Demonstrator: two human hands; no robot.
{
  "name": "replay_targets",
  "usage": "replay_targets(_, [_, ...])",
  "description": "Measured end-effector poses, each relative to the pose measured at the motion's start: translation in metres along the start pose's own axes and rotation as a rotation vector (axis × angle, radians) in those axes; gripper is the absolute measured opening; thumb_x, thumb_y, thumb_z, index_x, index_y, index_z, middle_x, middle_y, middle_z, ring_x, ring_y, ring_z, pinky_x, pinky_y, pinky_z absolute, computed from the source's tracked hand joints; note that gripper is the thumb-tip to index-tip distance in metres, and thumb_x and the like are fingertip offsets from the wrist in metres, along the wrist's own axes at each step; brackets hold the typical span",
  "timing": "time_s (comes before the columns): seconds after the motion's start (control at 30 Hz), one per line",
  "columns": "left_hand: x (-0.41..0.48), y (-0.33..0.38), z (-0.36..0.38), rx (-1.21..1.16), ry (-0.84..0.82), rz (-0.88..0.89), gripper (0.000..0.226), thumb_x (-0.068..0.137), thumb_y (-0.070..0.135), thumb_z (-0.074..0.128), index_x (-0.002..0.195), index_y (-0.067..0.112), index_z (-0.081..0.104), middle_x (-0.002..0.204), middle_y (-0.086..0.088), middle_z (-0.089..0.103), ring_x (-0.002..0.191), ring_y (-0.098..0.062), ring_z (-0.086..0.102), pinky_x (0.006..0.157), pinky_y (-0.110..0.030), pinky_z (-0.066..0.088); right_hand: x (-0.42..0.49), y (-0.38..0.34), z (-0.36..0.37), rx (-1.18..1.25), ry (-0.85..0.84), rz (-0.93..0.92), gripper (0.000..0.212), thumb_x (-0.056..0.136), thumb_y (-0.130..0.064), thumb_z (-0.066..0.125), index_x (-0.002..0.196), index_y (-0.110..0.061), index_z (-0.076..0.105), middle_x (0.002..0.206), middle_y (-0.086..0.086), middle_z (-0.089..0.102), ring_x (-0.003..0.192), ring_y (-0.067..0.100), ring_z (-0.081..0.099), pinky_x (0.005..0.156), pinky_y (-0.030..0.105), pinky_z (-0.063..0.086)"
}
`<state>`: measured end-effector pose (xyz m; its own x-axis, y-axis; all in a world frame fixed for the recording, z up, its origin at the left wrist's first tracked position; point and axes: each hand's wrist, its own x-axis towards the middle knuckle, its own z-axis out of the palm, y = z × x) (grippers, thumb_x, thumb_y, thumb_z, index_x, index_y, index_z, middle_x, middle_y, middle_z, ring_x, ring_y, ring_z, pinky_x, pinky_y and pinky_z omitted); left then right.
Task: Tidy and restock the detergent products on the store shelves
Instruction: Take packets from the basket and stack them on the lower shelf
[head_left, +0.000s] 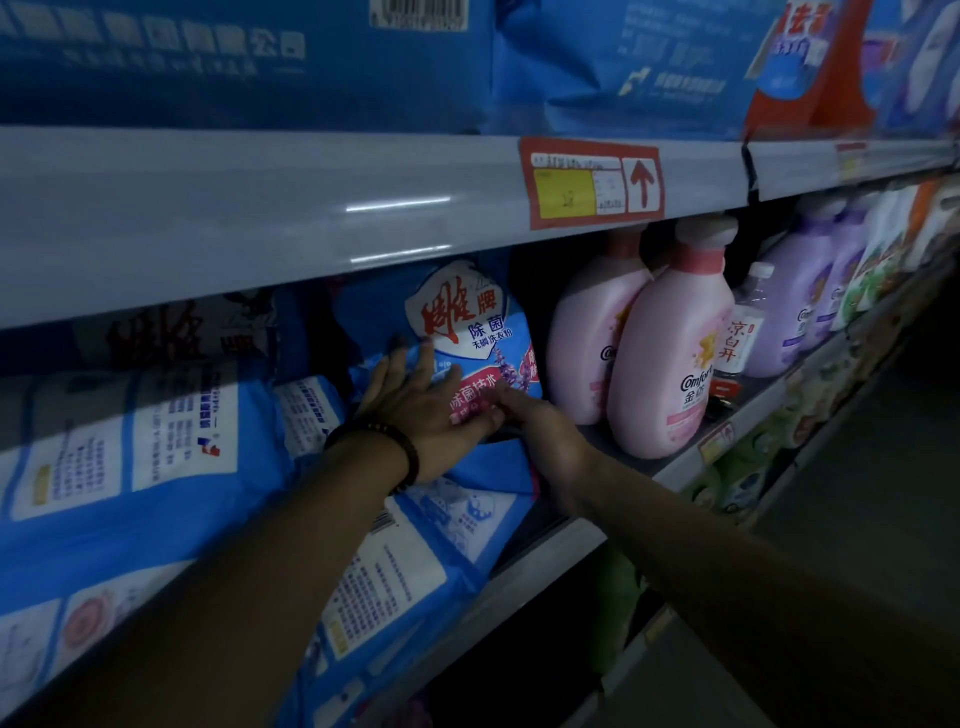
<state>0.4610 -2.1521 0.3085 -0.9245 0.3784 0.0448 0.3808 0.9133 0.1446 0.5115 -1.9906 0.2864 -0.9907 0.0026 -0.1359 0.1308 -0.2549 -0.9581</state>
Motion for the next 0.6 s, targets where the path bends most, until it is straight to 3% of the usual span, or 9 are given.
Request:
replay_targets(0.07, [-0.001, -0.001, 0.0, 0.007, 0.002, 0.019, 0.093, 0.086, 0.087, 0.018, 0.163, 0.037, 0.012, 0.173, -0.001, -0.013, 0.158, -0.03, -0.018, 0.129, -0.048, -0.007, -0.009, 0.0, 0.005, 0.034, -0.029, 0.06, 0.038, 0.106, -0.038, 0.057, 0.132, -0.013, 0.07, 0.119, 0.014, 0.079, 0.111, 0.031, 0.075, 0.094, 0.041, 0.062])
replay_targets(0.13, [-0.004, 0.002, -0.003, -0.064, 0.013, 0.104, 0.073, 0.097, 0.071, 0.032, 0.161, 0.037, 0.025, 0.174, -0.002, 0.003, 0.16, -0.027, -0.004, 0.13, -0.046, 0.003, -0.011, -0.003, 0.007, 0.086, -0.065, 0.132, 0.044, 0.103, -0.041, 0.06, 0.134, -0.012, 0.07, 0.116, 0.014, 0.079, 0.104, 0.029, 0.077, 0.086, 0.037, 0.063])
replay_targets(0.23, [-0.01, 0.008, -0.006, -0.219, 0.016, 0.192, 0.047, 0.106, 0.04, 0.047, 0.153, 0.035, 0.044, 0.169, 0.003, 0.028, 0.159, -0.017, 0.015, 0.128, -0.037, 0.018, -0.007, -0.008, 0.012, 0.092, -0.075, 0.119, 0.048, 0.101, -0.047, 0.058, 0.128, -0.012, 0.074, 0.121, 0.017, 0.077, 0.104, 0.028, 0.075, 0.094, 0.038, 0.058])
replay_targets(0.37, [-0.008, 0.005, -0.003, -0.229, -0.024, 0.146, 0.054, 0.106, 0.044, 0.046, 0.158, 0.04, 0.034, 0.172, 0.004, 0.017, 0.159, -0.016, 0.013, 0.129, -0.037, 0.016, -0.005, -0.004, 0.01, 0.111, -0.088, 0.141, 0.048, 0.1, -0.051, 0.057, 0.125, -0.013, 0.076, 0.115, 0.014, 0.079, 0.099, 0.026, 0.076, 0.093, 0.037, 0.057])
replay_targets(0.47, [-0.006, 0.005, -0.004, -0.262, -0.071, 0.136, 0.048, 0.109, 0.042, 0.04, 0.156, 0.041, 0.037, 0.172, 0.006, 0.014, 0.159, -0.016, 0.01, 0.13, -0.035, 0.011, -0.009, -0.003, 0.007, 0.103, -0.094, 0.122, 0.043, 0.098, -0.046, 0.061, 0.119, -0.012, 0.077, 0.109, 0.013, 0.079, 0.095, 0.025, 0.076, 0.093, 0.037, 0.058])
replay_targets(0.53, [-0.006, 0.005, -0.004, -0.282, -0.086, 0.152, 0.043, 0.109, 0.044, 0.036, 0.15, 0.044, 0.046, 0.171, 0.01, 0.019, 0.159, -0.013, 0.009, 0.13, -0.037, 0.01, -0.012, -0.002, 0.005, 0.032, -0.036, 0.082, 0.042, 0.101, -0.043, 0.06, 0.123, -0.011, 0.076, 0.116, 0.013, 0.078, 0.106, 0.027, 0.075, 0.104, 0.041, 0.055])
replay_targets(0.6, [-0.008, 0.004, -0.006, -0.279, -0.071, 0.146, 0.044, 0.102, 0.055, 0.033, 0.135, 0.046, 0.06, 0.166, 0.01, 0.034, 0.156, -0.016, 0.023, 0.128, -0.042, 0.021, -0.019, -0.001, 0.004, -0.064, 0.015, 0.043, 0.044, 0.101, -0.043, 0.06, 0.124, -0.009, 0.076, 0.124, 0.011, 0.077, 0.121, 0.028, 0.07, 0.113, 0.044, 0.05])
